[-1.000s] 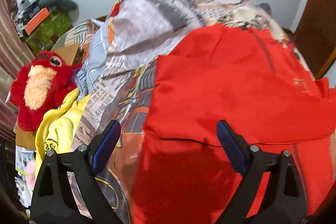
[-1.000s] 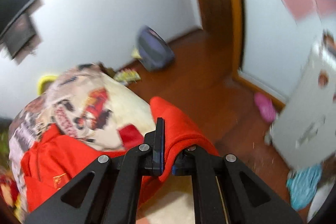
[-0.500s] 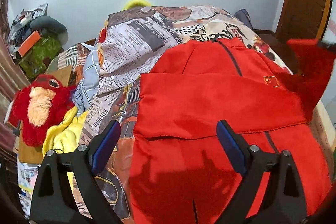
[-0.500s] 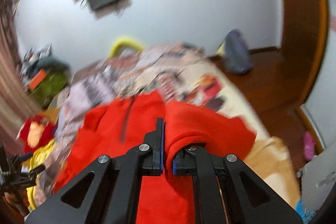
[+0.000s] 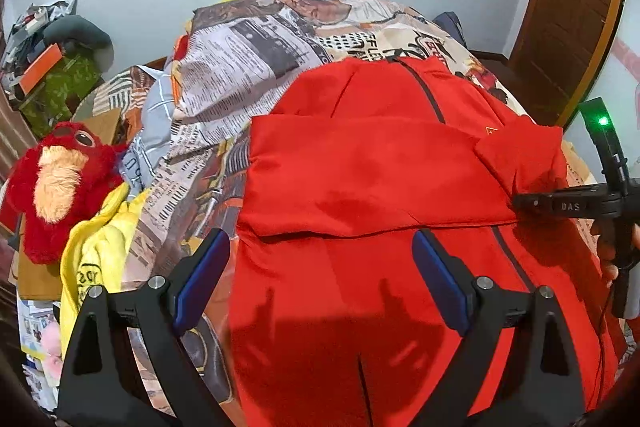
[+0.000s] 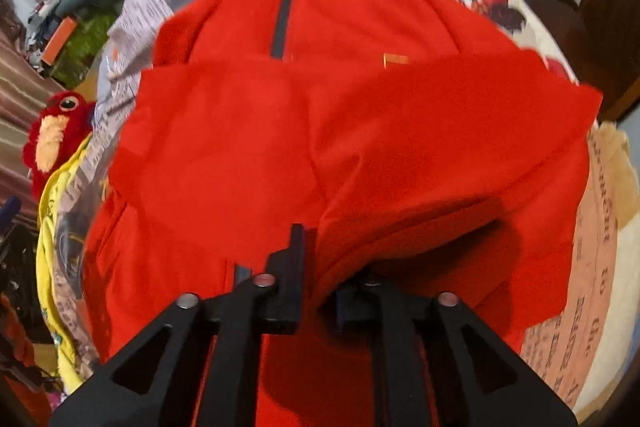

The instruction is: Fold large clothes

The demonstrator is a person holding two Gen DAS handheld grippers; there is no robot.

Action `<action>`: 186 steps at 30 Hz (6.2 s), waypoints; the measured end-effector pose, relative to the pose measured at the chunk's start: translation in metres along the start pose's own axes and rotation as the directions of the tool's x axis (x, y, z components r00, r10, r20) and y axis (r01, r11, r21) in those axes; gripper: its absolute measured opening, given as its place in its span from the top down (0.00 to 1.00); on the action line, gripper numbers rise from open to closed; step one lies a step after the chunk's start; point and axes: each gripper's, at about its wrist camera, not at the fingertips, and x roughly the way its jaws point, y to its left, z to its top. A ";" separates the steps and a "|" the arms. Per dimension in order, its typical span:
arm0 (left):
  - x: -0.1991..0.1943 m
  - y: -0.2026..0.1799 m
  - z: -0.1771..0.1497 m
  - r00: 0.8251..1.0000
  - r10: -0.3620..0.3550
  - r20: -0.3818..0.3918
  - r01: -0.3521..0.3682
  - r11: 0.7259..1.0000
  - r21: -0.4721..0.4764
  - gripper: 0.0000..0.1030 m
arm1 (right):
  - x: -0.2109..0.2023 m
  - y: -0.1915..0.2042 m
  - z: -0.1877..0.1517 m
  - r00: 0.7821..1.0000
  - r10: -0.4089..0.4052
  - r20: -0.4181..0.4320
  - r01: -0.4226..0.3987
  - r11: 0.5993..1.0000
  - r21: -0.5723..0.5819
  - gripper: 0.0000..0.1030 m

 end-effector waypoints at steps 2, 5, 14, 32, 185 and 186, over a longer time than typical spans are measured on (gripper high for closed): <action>0.002 -0.005 0.003 1.000 -0.006 -0.002 0.006 1.000 0.006 0.10 | -0.007 -0.003 -0.002 0.999 0.030 -0.013 -0.030 1.000 -0.008 0.75; 0.000 -0.020 0.014 1.000 -0.023 0.007 0.023 0.999 0.028 0.10 | -0.025 -0.005 -0.009 0.998 0.055 0.007 -0.054 0.997 -0.048 0.71; -0.002 -0.103 0.054 0.994 -0.098 0.050 0.089 0.983 0.162 0.10 | -0.115 -0.043 -0.024 0.949 -0.102 0.300 0.136 0.986 -0.096 0.55; 0.110 -0.320 0.081 0.956 -0.237 -0.173 0.289 0.860 0.421 0.26 | -0.098 -0.160 -0.051 0.932 -0.244 0.268 0.220 0.969 0.116 0.53; 0.053 0.022 0.127 0.996 0.007 0.093 -0.010 0.999 0.033 0.43 | -0.081 -0.034 0.068 0.925 -0.114 0.362 0.162 0.981 -0.103 0.35; 0.058 0.015 0.134 0.995 0.004 0.095 -0.008 0.999 0.042 0.42 | -0.080 -0.034 0.072 0.925 -0.109 0.365 0.156 0.982 -0.103 0.35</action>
